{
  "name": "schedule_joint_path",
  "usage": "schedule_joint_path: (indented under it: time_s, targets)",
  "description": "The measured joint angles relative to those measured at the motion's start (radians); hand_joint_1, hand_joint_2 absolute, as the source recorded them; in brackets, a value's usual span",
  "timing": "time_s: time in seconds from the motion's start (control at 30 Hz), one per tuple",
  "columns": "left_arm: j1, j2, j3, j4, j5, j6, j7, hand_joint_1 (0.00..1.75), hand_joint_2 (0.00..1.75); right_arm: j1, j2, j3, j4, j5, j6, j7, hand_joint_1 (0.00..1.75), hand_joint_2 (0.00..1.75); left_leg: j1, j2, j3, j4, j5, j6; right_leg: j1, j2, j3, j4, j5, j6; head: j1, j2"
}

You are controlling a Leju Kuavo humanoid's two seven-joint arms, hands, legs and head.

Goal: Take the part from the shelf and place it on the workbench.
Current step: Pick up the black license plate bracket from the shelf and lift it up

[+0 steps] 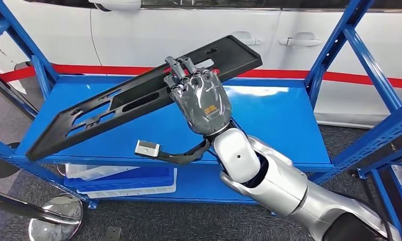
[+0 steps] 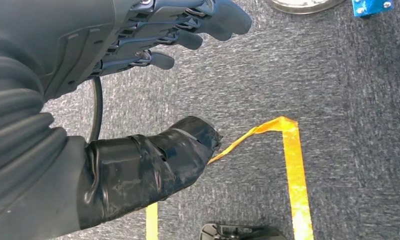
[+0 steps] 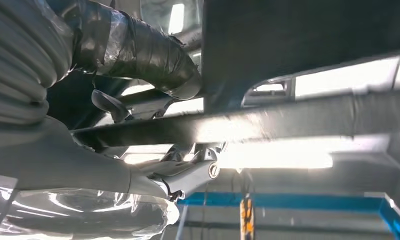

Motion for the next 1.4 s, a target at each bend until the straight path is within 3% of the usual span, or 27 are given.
schedule_joint_path:
  time_s: [0.1,0.13,0.2,0.27,0.3,0.33,0.37,0.43,0.5,0.57,0.63,0.67,0.77,0.8,0.83,0.87,0.9,0.97,1.0,1.07,1.13,1.17,1.23,1.3,1.33,1.37,1.4]
  targets:
    - [0.001,-0.002,0.000,0.000,0.000,0.004,0.000,0.00,1.75,0.001,0.004,-0.004,-0.014,0.002,-0.007,-0.003,1.75,1.75,0.003,-0.002,-0.004,-0.008,0.024,-0.015,0.004,-0.002,-0.003,-0.027,0.015,-0.017,0.002,0.000]
    - [0.002,-0.003,0.000,0.000,0.000,0.005,0.000,0.00,1.75,0.001,0.006,-0.004,-0.017,0.001,-0.009,-0.004,1.75,1.75,0.005,-0.003,-0.012,-0.004,0.016,-0.021,0.002,-0.004,-0.011,-0.030,0.025,-0.025,0.002,0.000]
    - [0.005,-0.005,0.000,0.000,0.000,0.007,0.000,0.00,1.75,0.002,0.011,-0.005,-0.022,0.000,-0.010,-0.006,1.75,1.75,0.008,-0.004,-0.041,0.055,-0.058,-0.031,-0.004,-0.008,-0.035,-0.035,0.052,-0.040,0.000,0.000]
    - [0.005,-0.007,0.000,0.000,0.000,0.008,0.000,0.00,1.75,0.004,0.016,-0.008,-0.026,-0.003,-0.010,-0.008,1.75,1.75,0.013,-0.004,-0.074,0.184,-0.160,-0.040,-0.004,-0.009,-0.066,-0.034,0.076,-0.046,-0.003,0.000]
    - [0.004,-0.008,0.000,0.000,0.000,0.009,0.000,0.00,1.75,0.006,0.018,-0.009,-0.027,-0.005,-0.010,-0.009,1.75,1.75,0.015,-0.004,-0.081,0.244,-0.181,-0.044,-0.004,-0.009,-0.083,-0.034,0.088,-0.045,-0.004,0.000]
    - [0.004,-0.008,0.000,0.000,0.000,0.009,-0.001,0.00,1.75,0.008,0.018,-0.009,-0.027,-0.007,-0.010,-0.010,1.75,1.75,0.017,-0.004,-0.077,0.281,-0.177,-0.046,-0.004,-0.010,-0.099,-0.032,0.100,-0.044,-0.003,0.000]
    - [0.004,-0.008,0.000,0.000,0.000,0.010,-0.001,0.00,1.75,0.010,0.019,-0.009,-0.027,-0.009,-0.010,-0.011,1.75,1.75,0.018,-0.004,-0.057,0.286,-0.154,-0.048,-0.005,-0.010,-0.116,-0.031,0.111,-0.042,-0.004,0.000]
    - [0.003,-0.008,0.000,0.000,0.000,0.011,-0.002,0.00,1.75,0.013,0.019,-0.010,-0.028,-0.015,-0.010,-0.012,1.75,1.75,0.019,-0.004,0.033,0.195,-0.112,-0.048,-0.006,-0.010,-0.145,-0.025,0.131,-0.035,-0.004,0.000]
    - [-0.001,-0.008,0.000,0.000,0.001,0.012,-0.002,0.00,1.75,0.014,0.021,-0.012,-0.032,-0.028,-0.011,-0.014,1.75,1.75,0.016,-0.007,0.141,0.049,-0.130,-0.042,-0.005,-0.009,-0.163,-0.019,0.147,-0.024,-0.004,0.000]
    - [-0.003,-0.008,0.000,0.000,0.002,0.013,-0.003,0.00,1.75,0.014,0.022,-0.015,-0.035,-0.047,-0.015,-0.018,1.75,1.75,0.012,-0.010,0.182,-0.018,-0.152,-0.032,-0.003,-0.010,-0.167,-0.018,0.163,-0.013,-0.003,0.000]
    - [-0.003,-0.010,0.000,0.000,0.005,0.013,-0.003,0.00,1.75,0.015,0.022,-0.015,-0.037,-0.059,-0.019,-0.021,1.75,1.75,0.013,-0.008,0.171,-0.020,-0.137,-0.017,-0.004,-0.009,-0.172,-0.015,0.166,-0.001,-0.003,0.000]
    - [-0.002,-0.011,0.000,0.000,0.007,0.013,-0.002,0.00,1.75,0.015,0.022,-0.015,-0.037,-0.061,-0.021,-0.022,1.75,1.75,0.014,-0.005,0.163,-0.021,-0.127,-0.007,-0.004,-0.008,-0.181,0.003,0.144,0.003,-0.002,0.000]
    - [-0.003,-0.013,0.000,0.000,0.010,0.014,-0.002,0.00,1.75,0.016,0.021,-0.016,-0.038,-0.064,-0.029,-0.024,1.75,1.75,0.012,0.001,0.124,-0.021,-0.093,0.013,-0.006,-0.007,-0.227,0.156,0.001,0.009,0.003,0.000]
    - [-0.003,-0.013,0.000,0.000,0.010,0.014,-0.002,0.00,1.75,0.017,0.021,-0.016,-0.038,-0.066,-0.033,-0.027,1.75,1.75,0.010,0.001,0.108,-0.020,-0.081,0.014,-0.006,-0.007,-0.240,0.222,-0.032,0.009,0.004,0.000]
    - [-0.003,-0.013,0.000,0.000,0.010,0.015,-0.002,0.00,1.75,0.019,0.021,-0.016,-0.038,-0.068,-0.037,-0.032,1.75,1.75,0.007,0.001,0.090,-0.019,-0.069,0.015,-0.006,-0.007,-0.244,0.271,-0.042,0.009,0.004,0.000]
    - [-0.003,-0.014,0.000,0.000,0.010,0.015,0.000,0.00,1.75,0.021,0.021,-0.016,-0.038,-0.071,-0.042,-0.039,1.75,1.75,0.005,0.001,0.072,-0.016,-0.057,0.015,-0.006,-0.007,-0.235,0.296,-0.032,0.008,0.004,0.000]
    - [-0.003,-0.014,0.000,0.000,0.009,0.015,0.002,0.00,1.75,0.022,0.021,-0.016,-0.038,-0.073,-0.048,-0.047,1.75,1.75,0.003,0.001,0.053,-0.013,-0.046,0.014,-0.005,-0.007,-0.207,0.282,-0.004,0.004,0.004,0.000]
    - [-0.004,-0.015,0.000,0.000,0.008,0.014,0.005,0.00,1.75,0.022,0.021,-0.016,-0.038,-0.071,-0.055,-0.060,1.75,1.75,0.000,0.001,0.022,-0.004,-0.026,0.009,-0.001,-0.007,-0.104,0.160,0.032,-0.007,0.004,0.000]
    - [-0.004,-0.016,0.000,0.000,0.008,0.014,0.007,0.00,1.75,0.022,0.022,-0.016,-0.039,-0.067,-0.056,-0.064,1.75,1.75,-0.001,0.001,0.011,0.001,-0.018,0.006,0.001,-0.007,-0.049,0.079,0.026,-0.012,0.003,0.000]
    - [-0.004,-0.016,0.000,0.000,0.007,0.014,0.008,0.00,1.75,0.021,0.022,-0.016,-0.040,-0.060,-0.058,-0.068,1.75,1.75,0.000,0.000,0.003,0.001,0.000,-0.003,0.008,-0.007,0.007,-0.015,0.004,-0.017,0.004,0.000]
    - [-0.004,-0.016,-0.001,0.000,0.006,0.014,0.010,0.00,1.75,0.019,0.022,-0.016,-0.040,-0.056,-0.059,-0.070,1.75,1.75,0.005,-0.001,-0.001,-0.006,0.019,-0.014,0.010,-0.008,0.002,-0.030,0.019,-0.023,0.007,0.000]
    - [-0.004,-0.016,-0.001,0.000,0.007,0.014,0.012,0.00,1.75,0.018,0.022,-0.016,-0.040,-0.055,-0.058,-0.070,1.75,1.75,0.006,-0.003,-0.009,-0.002,0.011,-0.020,0.009,-0.010,-0.005,-0.037,0.030,-0.029,0.009,0.000]
    - [-0.002,-0.016,-0.001,0.000,0.008,0.014,0.014,0.00,1.75,0.020,0.023,-0.016,-0.040,-0.053,-0.051,-0.068,1.75,1.75,0.008,-0.006,-0.033,0.053,-0.061,-0.030,0.003,-0.014,-0.028,-0.045,0.058,-0.042,0.006,0.000]
    - [0.000,-0.017,-0.001,0.000,0.011,0.014,0.015,0.00,1.75,0.020,0.026,-0.016,-0.040,-0.054,-0.030,-0.065,1.75,1.75,0.013,-0.007,-0.061,0.177,-0.163,-0.040,0.003,-0.014,-0.060,-0.044,0.084,-0.049,0.002,0.000]
    - [0.000,-0.017,-0.001,0.000,0.011,0.014,0.015,0.00,1.75,0.021,0.027,-0.015,-0.040,-0.055,-0.017,-0.063,1.75,1.75,0.015,-0.006,-0.069,0.237,-0.186,-0.045,0.003,-0.014,-0.077,-0.042,0.096,-0.048,0.002,0.000]
    - [0.000,-0.017,-0.001,0.000,0.013,0.014,0.015,0.00,1.75,0.022,0.027,-0.015,-0.040,-0.058,-0.004,-0.060,1.75,1.75,0.017,-0.006,-0.067,0.278,-0.183,-0.049,0.003,-0.014,-0.095,-0.040,0.108,-0.047,0.002,0.000]
    - [0.000,-0.016,-0.001,0.000,0.014,0.014,0.015,0.00,1.75,0.023,0.027,-0.015,-0.040,-0.060,0.005,-0.058,1.75,1.75,0.018,-0.006,-0.052,0.289,-0.158,-0.051,0.002,-0.015,-0.113,-0.037,0.119,-0.045,0.002,0.000]
